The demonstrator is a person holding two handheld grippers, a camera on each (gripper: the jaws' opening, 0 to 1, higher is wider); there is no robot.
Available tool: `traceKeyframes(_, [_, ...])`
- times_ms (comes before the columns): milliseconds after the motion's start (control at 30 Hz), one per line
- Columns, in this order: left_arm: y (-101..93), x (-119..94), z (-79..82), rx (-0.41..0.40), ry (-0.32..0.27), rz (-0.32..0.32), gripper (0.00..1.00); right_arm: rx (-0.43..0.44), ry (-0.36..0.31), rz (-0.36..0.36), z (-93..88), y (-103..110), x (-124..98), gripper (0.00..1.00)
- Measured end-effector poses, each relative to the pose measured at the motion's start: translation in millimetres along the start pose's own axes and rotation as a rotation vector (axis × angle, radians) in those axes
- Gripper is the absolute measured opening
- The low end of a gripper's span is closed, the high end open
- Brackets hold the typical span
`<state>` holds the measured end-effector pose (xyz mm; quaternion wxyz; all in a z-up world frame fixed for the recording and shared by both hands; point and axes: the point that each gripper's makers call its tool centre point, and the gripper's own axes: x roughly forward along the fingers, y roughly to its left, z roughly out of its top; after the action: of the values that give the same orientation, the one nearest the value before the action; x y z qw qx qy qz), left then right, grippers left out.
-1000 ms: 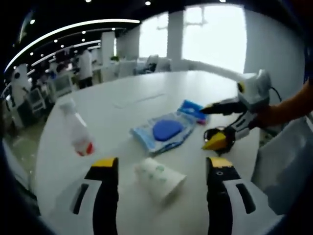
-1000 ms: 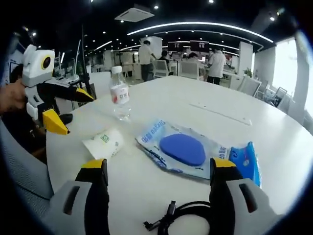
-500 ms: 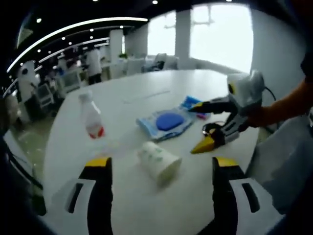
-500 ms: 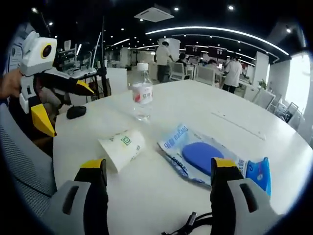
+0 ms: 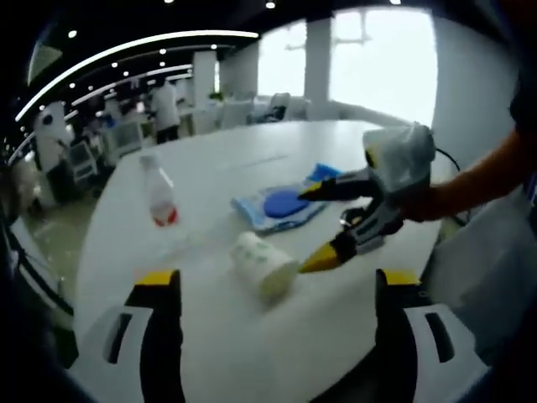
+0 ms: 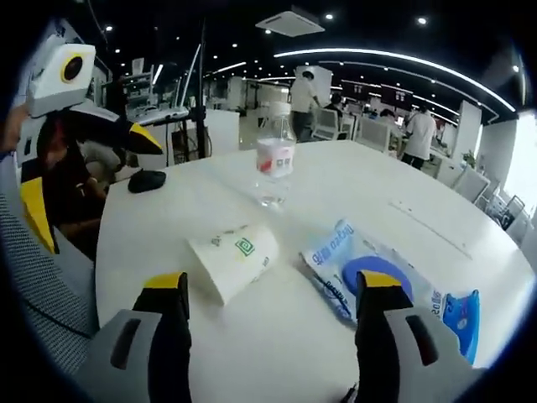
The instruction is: Arrange the tabletop items into an orderly group along one side of the table until the central work area is clear of visible clutter.
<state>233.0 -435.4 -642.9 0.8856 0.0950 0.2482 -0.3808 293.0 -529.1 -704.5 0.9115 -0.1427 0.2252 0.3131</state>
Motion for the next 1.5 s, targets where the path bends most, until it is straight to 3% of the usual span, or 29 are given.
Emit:
traceKeyframes(200, [-9.4,-7.3,-3.2,0.007,-0.002,-0.010,0.98,-0.024,0.018,0.018,-2.3,4.4,8.8,0.74])
traceKeyframes(400, [-4.0,-16.2,3.5,0.000,-0.033,0.018,0.98,-0.056,0.027,0.022,-3.3,9.0,13.8,0.67])
traceKeyframes(667, [-6.8,-25.5,-2.3,0.017,-0.020,0.042,0.98,-0.055,0.044,0.022,-5.0,13.8,24.1,0.58])
traceKeyframes(767, [-9.6,-26.0,-4.5,0.013,-0.022,0.052,0.98,-0.056,0.051,0.023,-5.2,16.0,26.6,0.50])
traceKeyframes(867, [-8.4,-25.5,-5.5,0.074,-0.010,0.077,0.95,-0.056,0.047,0.014,-3.1,16.5,26.6,0.44])
traceKeyframes(967, [-12.0,-25.1,-1.4,0.069,-0.033,0.066,0.92,-0.069,0.037,0.011,-0.6,18.1,27.3,0.39])
traceKeyframes(1500, [-16.3,-23.4,-2.2,0.082,-0.019,0.048,0.88,-0.133,0.069,-0.012,-3.8,18.2,26.5,0.10])
